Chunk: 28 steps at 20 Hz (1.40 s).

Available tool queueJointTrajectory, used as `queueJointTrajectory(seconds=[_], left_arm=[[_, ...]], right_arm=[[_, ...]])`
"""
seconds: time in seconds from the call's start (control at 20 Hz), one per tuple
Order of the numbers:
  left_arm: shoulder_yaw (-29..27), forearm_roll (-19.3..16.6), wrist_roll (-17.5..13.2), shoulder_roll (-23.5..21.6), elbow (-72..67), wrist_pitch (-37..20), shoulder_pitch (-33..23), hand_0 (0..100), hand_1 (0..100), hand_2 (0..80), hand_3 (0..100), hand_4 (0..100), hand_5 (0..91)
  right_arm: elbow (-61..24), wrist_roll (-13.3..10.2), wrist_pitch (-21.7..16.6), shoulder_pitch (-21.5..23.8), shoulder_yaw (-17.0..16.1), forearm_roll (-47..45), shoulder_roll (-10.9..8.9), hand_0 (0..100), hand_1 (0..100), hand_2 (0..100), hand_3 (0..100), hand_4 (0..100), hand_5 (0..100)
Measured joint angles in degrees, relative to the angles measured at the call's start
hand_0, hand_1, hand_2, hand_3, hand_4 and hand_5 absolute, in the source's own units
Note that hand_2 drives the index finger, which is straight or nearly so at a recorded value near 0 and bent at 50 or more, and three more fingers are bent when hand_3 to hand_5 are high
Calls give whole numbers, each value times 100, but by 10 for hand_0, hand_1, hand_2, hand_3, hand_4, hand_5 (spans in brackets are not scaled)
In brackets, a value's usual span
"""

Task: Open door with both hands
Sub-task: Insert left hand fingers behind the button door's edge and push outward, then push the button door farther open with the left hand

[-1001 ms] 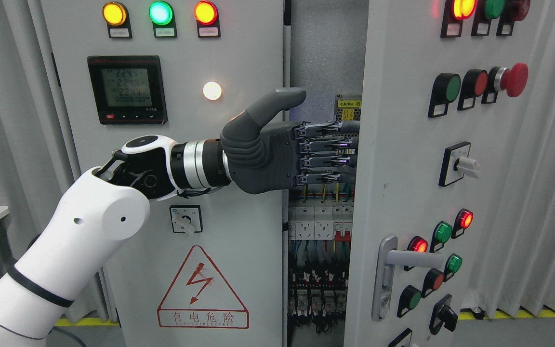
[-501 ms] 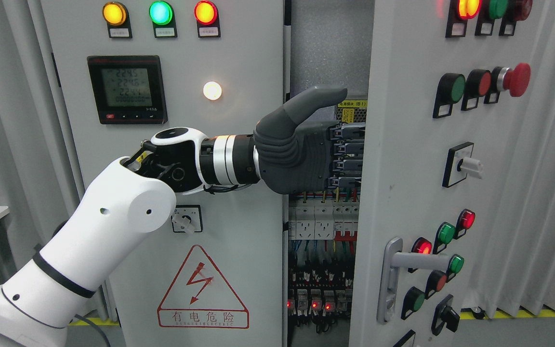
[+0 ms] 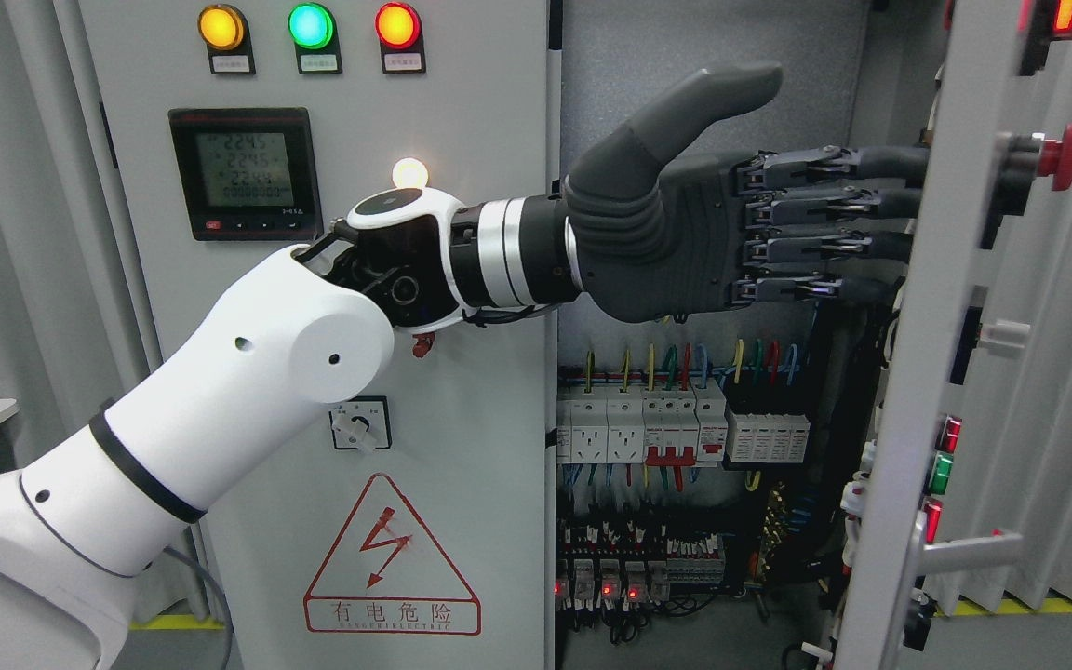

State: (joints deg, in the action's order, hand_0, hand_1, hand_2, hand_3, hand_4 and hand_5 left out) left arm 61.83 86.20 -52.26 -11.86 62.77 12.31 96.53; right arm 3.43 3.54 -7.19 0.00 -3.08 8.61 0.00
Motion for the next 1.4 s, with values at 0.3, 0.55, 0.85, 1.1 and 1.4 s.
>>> queueJointTrajectory(seconds=[0.3, 0.55, 0.85, 1.1, 1.4], left_arm=[[491, 159, 8, 209, -63, -58, 147, 296, 0, 27, 27, 38, 0], [752, 205, 24, 420, -155, -89, 223, 296, 0, 27, 27, 38, 0], [944, 257, 34, 737, -325, -103, 344, 295, 0, 27, 27, 38, 0], [1040, 340, 151, 900, -442, -104, 413, 295, 0, 27, 27, 38, 0], [1114, 382, 274, 1020, -535, -106, 469, 295, 0, 27, 27, 39, 0]], right_arm=[[0, 0, 0, 0, 0, 0, 0, 219, 0, 0, 0, 0, 0], [0, 0, 0, 0, 0, 0, 0, 219, 0, 0, 0, 0, 0], [-1, 0, 0, 0, 0, 0, 0, 219, 0, 0, 0, 0, 0], [0, 0, 0, 0, 0, 0, 0, 219, 0, 0, 0, 0, 0], [0, 0, 0, 0, 0, 0, 0, 219, 0, 0, 0, 0, 0]])
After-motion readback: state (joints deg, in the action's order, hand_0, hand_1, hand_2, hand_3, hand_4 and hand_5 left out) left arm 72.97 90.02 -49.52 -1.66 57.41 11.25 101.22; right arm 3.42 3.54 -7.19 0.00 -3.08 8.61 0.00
